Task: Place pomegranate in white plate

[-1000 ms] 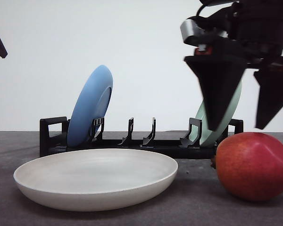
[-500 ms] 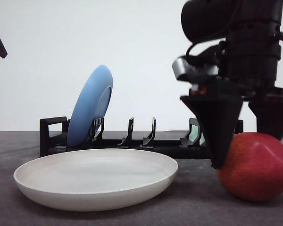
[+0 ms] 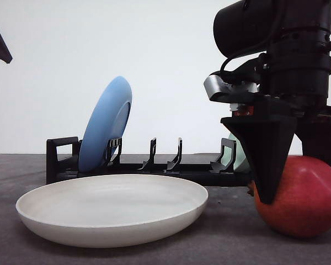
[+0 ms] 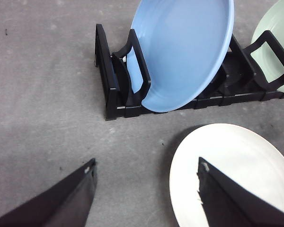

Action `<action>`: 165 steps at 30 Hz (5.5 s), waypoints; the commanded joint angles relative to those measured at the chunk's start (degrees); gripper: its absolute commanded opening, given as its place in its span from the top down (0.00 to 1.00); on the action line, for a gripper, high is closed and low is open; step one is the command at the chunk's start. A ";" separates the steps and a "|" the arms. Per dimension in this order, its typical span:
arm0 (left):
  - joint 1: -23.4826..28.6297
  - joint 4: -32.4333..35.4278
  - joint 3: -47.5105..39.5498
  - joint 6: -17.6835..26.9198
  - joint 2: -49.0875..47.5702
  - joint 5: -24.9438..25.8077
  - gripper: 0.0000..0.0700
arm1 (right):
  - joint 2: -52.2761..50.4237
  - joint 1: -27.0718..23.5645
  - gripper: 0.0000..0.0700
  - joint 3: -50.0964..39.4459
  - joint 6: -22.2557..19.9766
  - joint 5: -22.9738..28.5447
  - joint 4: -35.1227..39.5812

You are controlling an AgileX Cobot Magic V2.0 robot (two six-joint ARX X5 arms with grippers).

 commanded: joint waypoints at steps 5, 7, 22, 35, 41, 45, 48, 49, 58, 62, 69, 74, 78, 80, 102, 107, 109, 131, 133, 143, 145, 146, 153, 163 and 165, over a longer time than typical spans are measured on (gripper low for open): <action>-0.12 0.64 0.24 0.24 0.28 0.33 0.44 | 0.87 0.36 0.35 1.72 -1.93 0.22 -2.61; -0.13 0.72 0.24 0.24 0.28 0.33 0.44 | 0.87 0.49 0.35 2.96 -2.75 0.24 -3.68; -0.13 1.38 0.24 0.13 0.28 0.33 0.44 | 5.12 10.52 0.35 18.42 -6.38 5.44 -5.95; -0.13 1.42 0.24 0.11 0.28 0.32 0.44 | 15.02 19.06 0.35 24.79 0.97 9.21 8.59; -0.13 1.54 0.24 0.13 0.28 0.33 0.44 | 18.17 19.78 0.35 24.79 4.18 8.56 11.89; -0.13 1.72 0.24 0.15 0.28 0.33 0.44 | 19.56 19.87 0.33 24.79 5.20 8.34 13.30; -0.13 1.99 0.24 0.14 0.28 0.32 0.44 | 20.04 19.86 0.32 24.79 5.56 7.41 13.95; -0.13 2.14 0.24 0.15 0.28 0.33 0.44 | 20.28 19.86 0.31 24.79 5.66 7.24 14.00; -0.13 2.74 0.24 0.11 0.33 0.31 0.44 | 21.08 20.44 0.05 24.88 6.06 6.29 13.97; -0.13 2.78 0.24 -0.11 0.33 0.31 0.44 | 17.91 20.53 0.03 24.86 5.84 7.77 13.79; -0.13 2.82 0.24 -1.53 0.33 0.33 0.44 | 11.31 21.31 0.04 22.18 5.80 16.34 18.55; -0.13 2.75 0.24 -1.60 0.33 0.31 0.44 | 5.49 20.04 0.04 14.51 5.81 18.63 23.90; -0.13 2.71 0.24 -1.89 0.33 0.33 0.44 | -0.55 18.48 0.04 6.84 5.83 18.67 27.30; -0.13 2.75 0.24 -2.60 0.33 0.33 0.44 | -4.41 17.60 0.04 2.74 5.83 18.72 28.97; -0.13 1.86 0.24 -4.39 0.37 0.33 0.44 | -48.11 1.78 0.17 -27.69 9.88 10.67 30.94; -0.13 0.77 0.24 -4.39 0.37 0.33 0.44 | -51.32 -3.75 0.17 -29.52 8.20 4.29 30.97; -0.13 0.47 0.24 -4.42 0.37 0.33 0.44 | -51.27 -4.69 0.17 -29.53 7.04 4.15 31.42; -0.13 -1.88 0.31 -5.44 -0.11 0.30 1.00 | -52.15 -4.96 0.98 -29.53 4.96 4.68 37.53; -0.15 -1.97 0.28 -5.44 -0.16 0.28 1.00 | -52.15 -4.96 0.98 -29.53 4.96 4.68 37.61; 6.32 6.97 -9.02 5.23 -12.30 -0.18 1.00 | -52.15 -4.96 0.98 -29.53 4.96 4.68 37.63; 9.28 11.07 -13.60 5.35 -16.71 -0.57 1.00 | -52.15 -4.96 0.98 -29.53 4.96 4.70 37.63; 10.60 12.86 -15.76 5.35 -18.88 -0.60 1.00 | -52.15 -4.96 0.98 -29.53 4.96 4.69 37.63; 16.58 21.90 -30.61 5.35 -33.28 -0.61 1.00 | -52.15 -4.96 0.98 -29.53 4.96 4.68 37.63; 15.33 21.55 -40.63 9.57 -43.98 -0.63 1.00 | -52.13 -4.96 0.98 -29.53 4.96 4.70 37.82; 13.84 21.20 -40.63 11.86 -43.98 -0.81 1.00 | -52.15 -4.95 0.98 -29.53 4.96 4.69 37.85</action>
